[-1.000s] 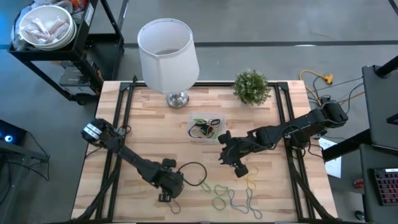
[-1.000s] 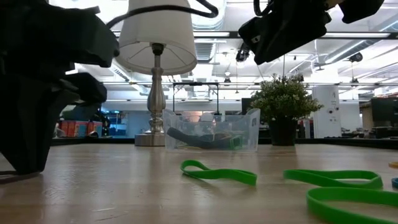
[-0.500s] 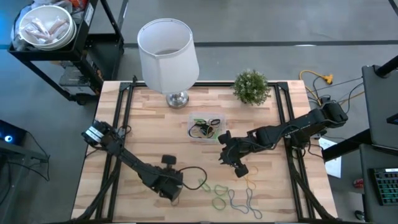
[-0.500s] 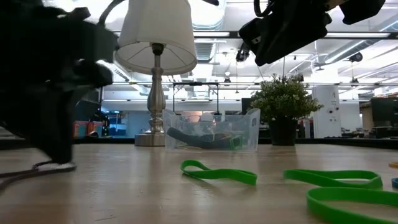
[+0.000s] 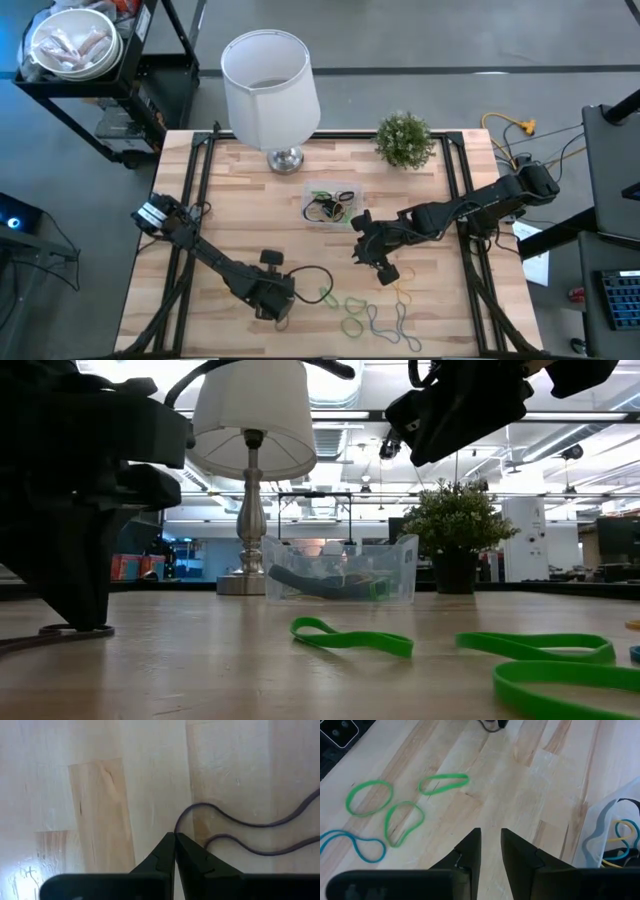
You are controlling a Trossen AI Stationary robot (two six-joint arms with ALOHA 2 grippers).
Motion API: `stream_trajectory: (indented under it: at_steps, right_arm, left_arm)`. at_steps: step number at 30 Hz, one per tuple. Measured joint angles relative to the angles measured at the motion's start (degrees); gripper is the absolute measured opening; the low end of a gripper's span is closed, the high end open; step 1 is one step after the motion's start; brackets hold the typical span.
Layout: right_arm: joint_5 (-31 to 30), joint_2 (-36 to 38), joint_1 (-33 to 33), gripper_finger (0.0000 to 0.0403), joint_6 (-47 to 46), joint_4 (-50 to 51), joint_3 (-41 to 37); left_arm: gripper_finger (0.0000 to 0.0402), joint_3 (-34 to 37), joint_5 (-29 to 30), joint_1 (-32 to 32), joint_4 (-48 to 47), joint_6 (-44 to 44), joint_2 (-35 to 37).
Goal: Pick and place rubber bands into bin
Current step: Put the purple rubber band into the transparent bin
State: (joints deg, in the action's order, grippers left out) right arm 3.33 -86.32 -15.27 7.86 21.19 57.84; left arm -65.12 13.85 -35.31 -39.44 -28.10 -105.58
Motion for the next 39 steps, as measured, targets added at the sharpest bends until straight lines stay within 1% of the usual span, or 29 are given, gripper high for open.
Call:
stream_trajectory:
  at_steps: [8, 10, 17, 21, 25, 30, 35, 39]
  right_arm:
    - [0.0, 0.0, 0.0, 0.0068, 0.02, -0.02, 0.0]
    - [0.0, 0.0, 0.0, 0.0068, 0.02, -0.04, 0.0]
    - [0.02, 0.0, 0.0, 0.0068, 0.02, -0.09, 0.0]
    - [0.02, 0.0, 0.0, 0.0068, 0.02, -0.09, 0.0]
    - [0.04, 0.0, 0.0, 0.0068, 0.02, -0.11, 0.0]
    - [0.04, 0.0, 0.0, 0.0068, 0.02, -0.11, 0.0]
    - [0.06, 0.0, 0.01, 0.0068, -0.2, -0.13, 0.0]
    - [0.04, 0.0, 0.02, 0.0068, -0.2, -0.13, 0.0]
  left_arm:
    - [0.0003, 0.58, -1.1, 0.41, 0.8, 0.02, 0.16]
    - [0.0013, 0.91, -1.53, 0.58, 1.31, 0.02, 0.22]
    - [0.0071, 1.42, -1.62, 1.15, 1.51, 0.0, 0.31]
    - [0.0081, 1.69, -1.98, 1.57, 1.72, -0.01, 0.29]
    - [0.0072, 1.86, -2.37, 1.72, 1.86, -0.02, 0.26]
    - [0.0046, 2.75, -3.32, 2.29, 2.12, -0.13, 0.2]
    - [0.0024, 3.26, -5.72, 3.42, 2.43, -0.07, 0.15]
    - [0.0003, 3.18, -5.29, 3.39, 2.37, 1.76, 0.13]
